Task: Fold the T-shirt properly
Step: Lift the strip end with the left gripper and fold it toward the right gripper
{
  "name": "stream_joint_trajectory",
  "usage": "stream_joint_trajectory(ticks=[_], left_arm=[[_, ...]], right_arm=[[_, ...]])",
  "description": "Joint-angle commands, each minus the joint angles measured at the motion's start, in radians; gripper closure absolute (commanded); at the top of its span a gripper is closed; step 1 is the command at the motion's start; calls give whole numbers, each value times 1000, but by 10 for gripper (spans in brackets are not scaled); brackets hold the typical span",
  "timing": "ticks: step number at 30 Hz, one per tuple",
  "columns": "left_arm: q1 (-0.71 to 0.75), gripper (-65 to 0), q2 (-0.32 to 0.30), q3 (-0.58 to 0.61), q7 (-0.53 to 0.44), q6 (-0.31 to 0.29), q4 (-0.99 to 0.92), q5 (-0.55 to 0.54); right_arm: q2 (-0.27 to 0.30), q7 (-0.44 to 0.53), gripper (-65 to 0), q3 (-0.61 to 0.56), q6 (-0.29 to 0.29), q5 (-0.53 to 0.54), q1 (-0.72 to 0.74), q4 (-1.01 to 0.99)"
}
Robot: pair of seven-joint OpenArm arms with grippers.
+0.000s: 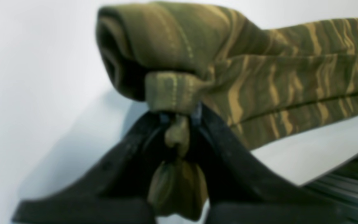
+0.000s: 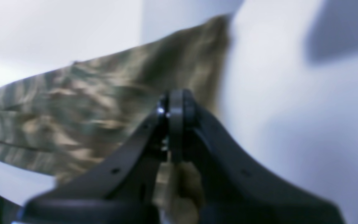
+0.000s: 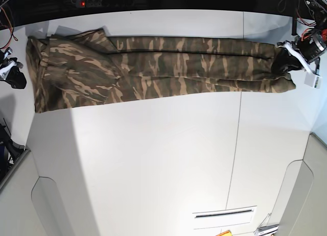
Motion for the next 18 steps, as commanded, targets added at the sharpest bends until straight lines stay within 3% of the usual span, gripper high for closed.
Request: stream_joint_trajectory(ticks=[1, 4, 11, 18], left_arm=[[-2, 0, -28, -16, -15, -9, 24, -19], [-2, 0, -60, -19, 8, -9, 47, -21], [-2, 0, -62, 36, 81, -3, 193, -89], [-4, 0, 21, 305, 23, -2, 326, 8]], right_arm=[[20, 15, 0, 18, 4, 17, 5, 18], [20, 8, 0, 22, 4, 18, 2, 18], [20, 2, 0, 22, 4, 31, 0, 17], [20, 2, 0, 22, 4, 32, 0, 17]])
